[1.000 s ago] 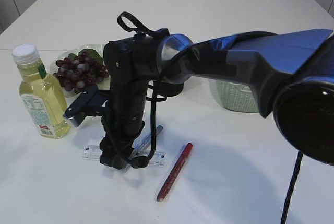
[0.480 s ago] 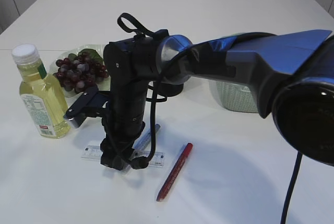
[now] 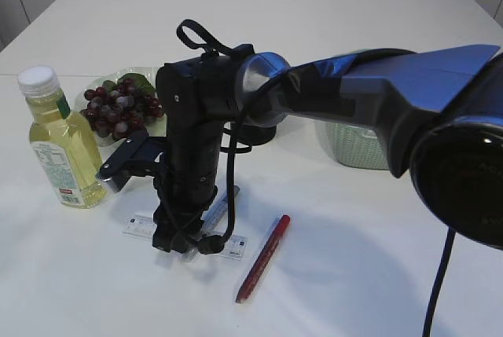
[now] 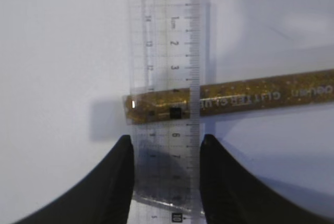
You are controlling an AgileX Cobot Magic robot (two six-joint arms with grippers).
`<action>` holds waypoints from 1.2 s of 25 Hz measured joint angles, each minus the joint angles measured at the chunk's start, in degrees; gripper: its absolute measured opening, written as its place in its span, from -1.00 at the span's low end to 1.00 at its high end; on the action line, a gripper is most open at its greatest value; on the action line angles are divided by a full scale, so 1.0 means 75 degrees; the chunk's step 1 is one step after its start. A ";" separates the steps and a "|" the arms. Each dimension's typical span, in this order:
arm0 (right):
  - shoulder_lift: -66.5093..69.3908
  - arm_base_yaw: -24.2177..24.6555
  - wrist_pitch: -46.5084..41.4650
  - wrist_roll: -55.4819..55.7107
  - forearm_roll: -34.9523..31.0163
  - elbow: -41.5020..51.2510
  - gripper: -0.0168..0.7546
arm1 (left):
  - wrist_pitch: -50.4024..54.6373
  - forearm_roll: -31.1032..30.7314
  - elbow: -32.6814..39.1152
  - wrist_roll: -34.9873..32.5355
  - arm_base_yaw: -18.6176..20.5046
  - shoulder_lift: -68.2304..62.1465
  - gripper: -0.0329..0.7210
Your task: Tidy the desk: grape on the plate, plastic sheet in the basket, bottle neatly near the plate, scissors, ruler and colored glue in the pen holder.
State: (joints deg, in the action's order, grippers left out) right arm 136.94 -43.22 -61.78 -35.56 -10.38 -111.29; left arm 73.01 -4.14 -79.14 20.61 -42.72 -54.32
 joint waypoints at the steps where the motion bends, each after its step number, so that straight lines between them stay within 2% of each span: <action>1: 0.0000 0.0000 0.0000 0.0000 -0.0004 0.0000 -0.13 | 0.0000 0.0000 0.0000 0.0000 0.0000 0.0000 -0.13; 17: 0.0000 0.0000 -0.0106 0.0237 0.0469 0.0000 -0.14 | 0.0000 0.0000 0.0000 0.0000 0.0000 0.0000 -0.13; 30: 0.0000 0.0000 -0.0326 0.0348 0.0507 -0.0015 -0.14 | 0.0000 0.0000 0.0000 0.0000 0.0000 0.0000 -0.13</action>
State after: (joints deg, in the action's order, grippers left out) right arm 136.94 -43.22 -64.23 -32.95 -6.58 -111.40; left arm 73.01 -4.14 -79.14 20.61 -42.72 -54.32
